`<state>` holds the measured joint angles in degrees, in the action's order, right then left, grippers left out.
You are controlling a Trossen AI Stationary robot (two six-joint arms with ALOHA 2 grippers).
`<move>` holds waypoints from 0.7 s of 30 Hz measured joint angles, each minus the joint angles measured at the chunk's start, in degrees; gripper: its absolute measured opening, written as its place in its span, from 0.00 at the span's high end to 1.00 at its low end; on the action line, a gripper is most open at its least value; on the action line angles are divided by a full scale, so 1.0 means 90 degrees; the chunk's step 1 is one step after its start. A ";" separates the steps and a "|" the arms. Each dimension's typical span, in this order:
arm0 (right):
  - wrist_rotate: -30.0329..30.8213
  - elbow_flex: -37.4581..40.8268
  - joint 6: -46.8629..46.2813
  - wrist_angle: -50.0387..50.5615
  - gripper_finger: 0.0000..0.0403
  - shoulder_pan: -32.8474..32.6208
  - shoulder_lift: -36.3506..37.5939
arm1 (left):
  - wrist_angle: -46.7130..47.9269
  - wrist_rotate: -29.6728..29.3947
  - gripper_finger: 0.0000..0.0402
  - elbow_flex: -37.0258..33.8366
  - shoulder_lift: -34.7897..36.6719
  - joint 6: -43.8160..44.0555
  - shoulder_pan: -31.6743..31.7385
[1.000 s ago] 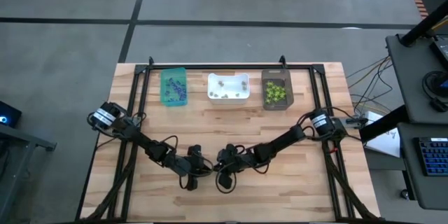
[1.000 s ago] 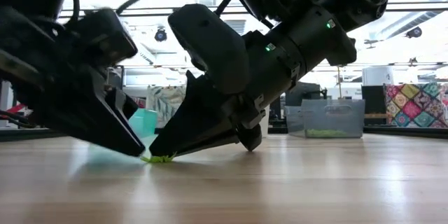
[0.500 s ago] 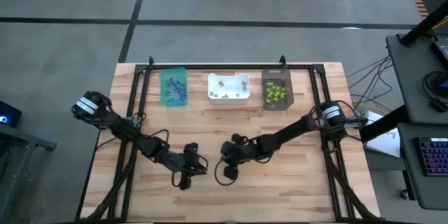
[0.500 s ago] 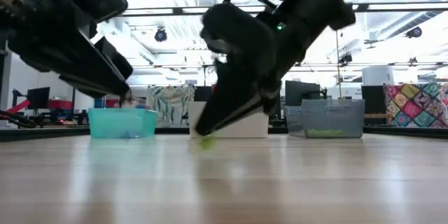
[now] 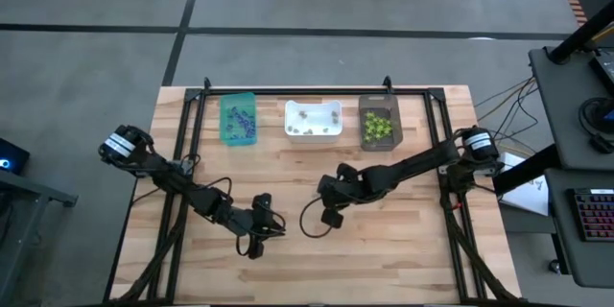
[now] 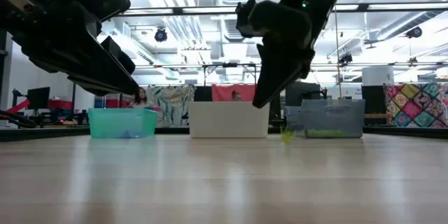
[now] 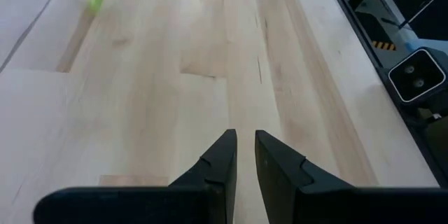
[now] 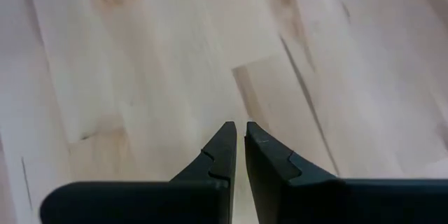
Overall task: Sort Halloween decoration
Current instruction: Put the green spider toy into the black bin
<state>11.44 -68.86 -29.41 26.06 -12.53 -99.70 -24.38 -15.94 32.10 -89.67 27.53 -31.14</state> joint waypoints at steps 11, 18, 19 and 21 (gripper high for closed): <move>-0.0318 -0.0007 -0.0258 0.1235 0.98 0.0184 0.0090 | -0.0002 -0.0002 0.91 0.0000 -0.0002 0.0000 0.0000; -0.0289 0.0021 -0.0601 0.2489 0.98 0.0436 0.0090 | -0.0052 -0.0770 0.91 0.0000 -0.0002 -0.0056 0.0000; -0.0258 0.0050 -0.0565 0.2516 0.98 0.0436 0.0090 | -0.0094 -0.0956 0.91 0.0000 -0.0002 -0.0119 0.0001; -0.0215 0.0123 -0.0458 0.2478 0.98 0.0429 0.0090 | -0.0233 -0.1188 0.91 0.0000 -0.0002 -0.0314 0.0026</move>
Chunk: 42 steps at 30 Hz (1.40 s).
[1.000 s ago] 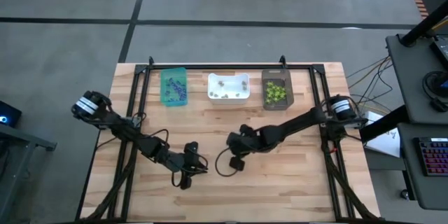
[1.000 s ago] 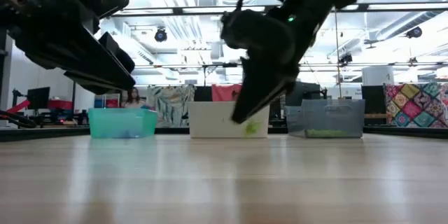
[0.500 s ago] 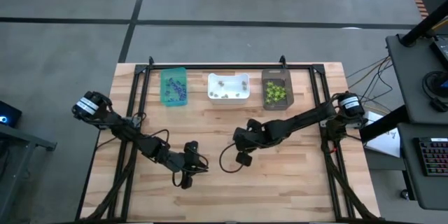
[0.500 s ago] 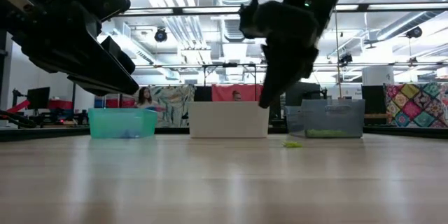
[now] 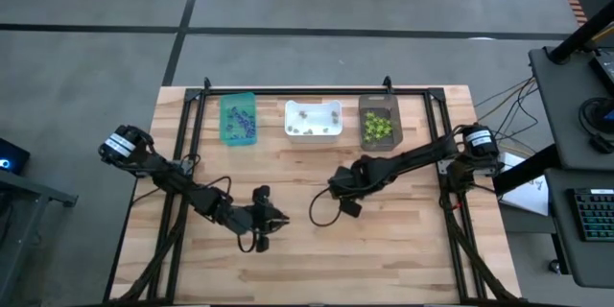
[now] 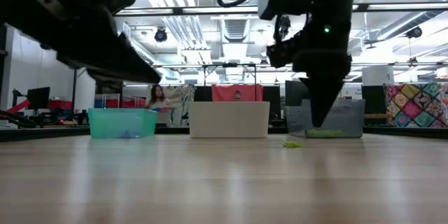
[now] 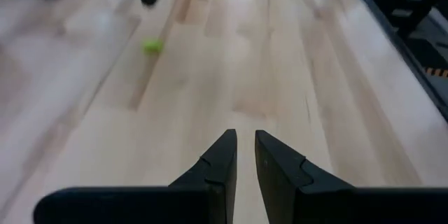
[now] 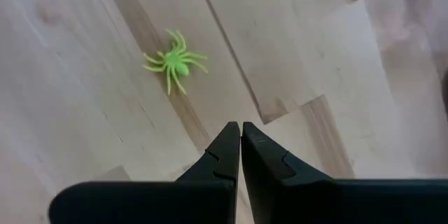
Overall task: Sort Halloween decoration
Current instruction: Put the green spider toy into the black bin
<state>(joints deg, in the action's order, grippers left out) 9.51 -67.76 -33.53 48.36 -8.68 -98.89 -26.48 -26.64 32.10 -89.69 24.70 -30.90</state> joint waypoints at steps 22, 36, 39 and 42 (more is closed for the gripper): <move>0.0538 0.1933 0.0174 -0.2374 0.98 -0.0991 0.0972 | -0.1308 0.0022 0.91 0.0002 -0.0002 -0.1150 0.0647; 0.1158 0.3478 0.1046 -0.5579 0.98 -0.1198 0.1404 | -0.1619 0.0024 0.91 0.0154 -0.0002 -0.1612 0.0888; 0.1363 0.3704 0.1215 -0.6117 0.98 -0.1247 0.1404 | -0.1631 0.0025 0.91 0.0250 -0.0002 -0.1790 0.0961; 0.1455 0.3838 0.1235 -0.6384 0.98 -0.1257 0.1404 | -0.1620 0.0030 0.91 0.0317 -0.0002 -0.2004 0.1059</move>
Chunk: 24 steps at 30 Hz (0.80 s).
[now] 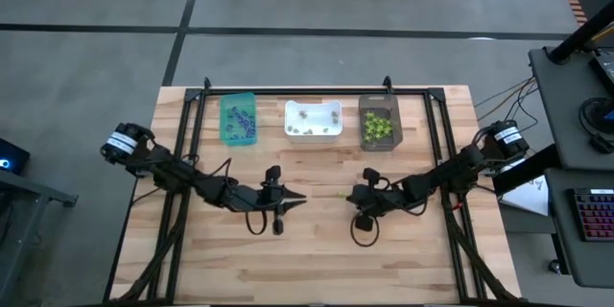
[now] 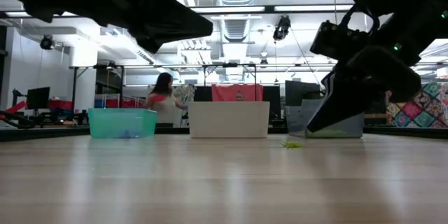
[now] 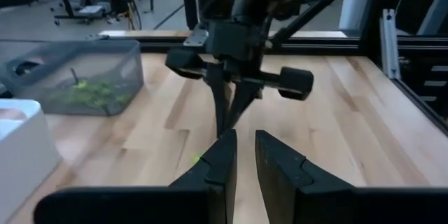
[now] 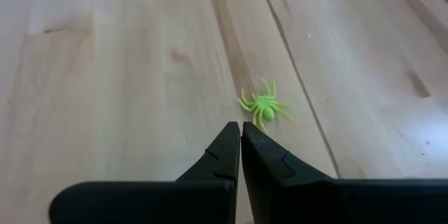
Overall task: Sort Halloween decoration
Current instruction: Put the green spider toy into the black bin
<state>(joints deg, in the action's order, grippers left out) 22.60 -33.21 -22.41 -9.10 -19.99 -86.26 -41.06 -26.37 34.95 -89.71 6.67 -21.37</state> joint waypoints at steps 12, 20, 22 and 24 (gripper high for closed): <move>0.0173 0.0085 0.0108 -0.0257 0.98 -0.0017 -0.0005 | 0.0003 0.0387 0.91 0.0628 -0.0995 -0.0566 0.0408; 0.0168 0.0085 0.0409 -0.0263 0.98 -0.0015 -0.0005 | -0.0005 0.0437 0.91 0.1354 -0.1983 -0.1137 0.0748; 0.0166 0.0085 0.0288 -0.0280 0.98 -0.0026 -0.0005 | 0.0000 0.0685 0.91 0.1538 -0.2218 -0.1143 0.0852; 0.0158 0.0085 -0.0009 -0.0276 0.98 -0.0040 -0.0005 | 0.0000 0.0931 0.91 0.1729 -0.2463 -0.1139 0.0927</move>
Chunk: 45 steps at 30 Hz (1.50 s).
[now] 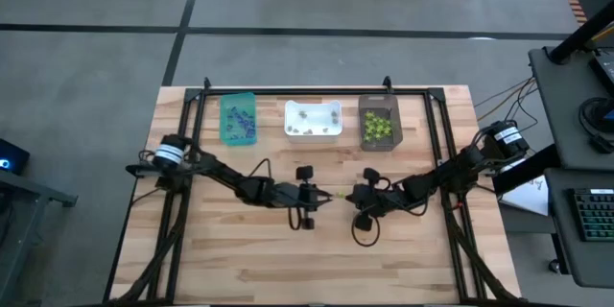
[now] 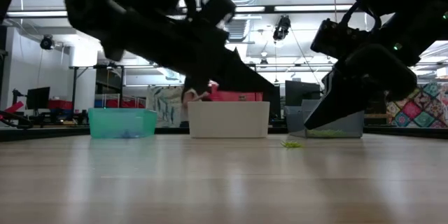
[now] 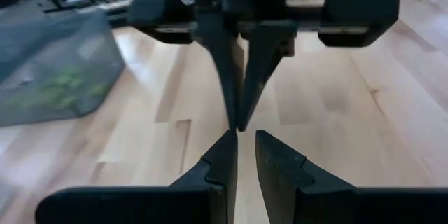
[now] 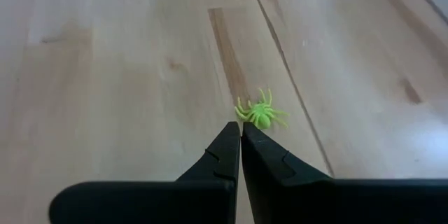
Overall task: Sort Halloween decoration
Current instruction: Put the green spider toy into the black bin
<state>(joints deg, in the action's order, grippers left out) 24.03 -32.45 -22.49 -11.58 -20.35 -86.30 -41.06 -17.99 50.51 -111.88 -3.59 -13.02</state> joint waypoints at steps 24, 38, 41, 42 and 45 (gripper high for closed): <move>-0.1032 0.0000 -0.2511 0.0185 0.98 -0.0125 0.0000 | 0.0741 0.1718 0.91 0.0538 -0.0493 -0.0355 0.0364; 0.0006 0.0000 -0.2611 0.0258 0.98 0.0028 0.0000 | 0.0579 0.1391 0.91 0.0541 -0.0664 -0.0406 0.0884; 0.0006 0.0000 -0.2651 0.0257 0.98 0.0028 0.0000 | 0.0317 0.1391 0.91 0.0541 -0.0870 -0.0406 0.0909; 0.0006 0.0000 -0.2667 0.0254 0.98 0.0028 0.0000 | 0.0292 0.1391 0.91 0.0541 -0.0913 -0.0405 0.0906; 0.0005 0.0000 -0.2672 0.0252 0.98 0.0028 0.0000 | 0.0233 0.1391 0.91 0.0584 -0.1003 -0.0320 0.0907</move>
<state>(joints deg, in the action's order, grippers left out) 24.08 -32.45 -46.54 -9.31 -20.10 -86.30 -38.96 -5.48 55.76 -120.91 -6.47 -4.86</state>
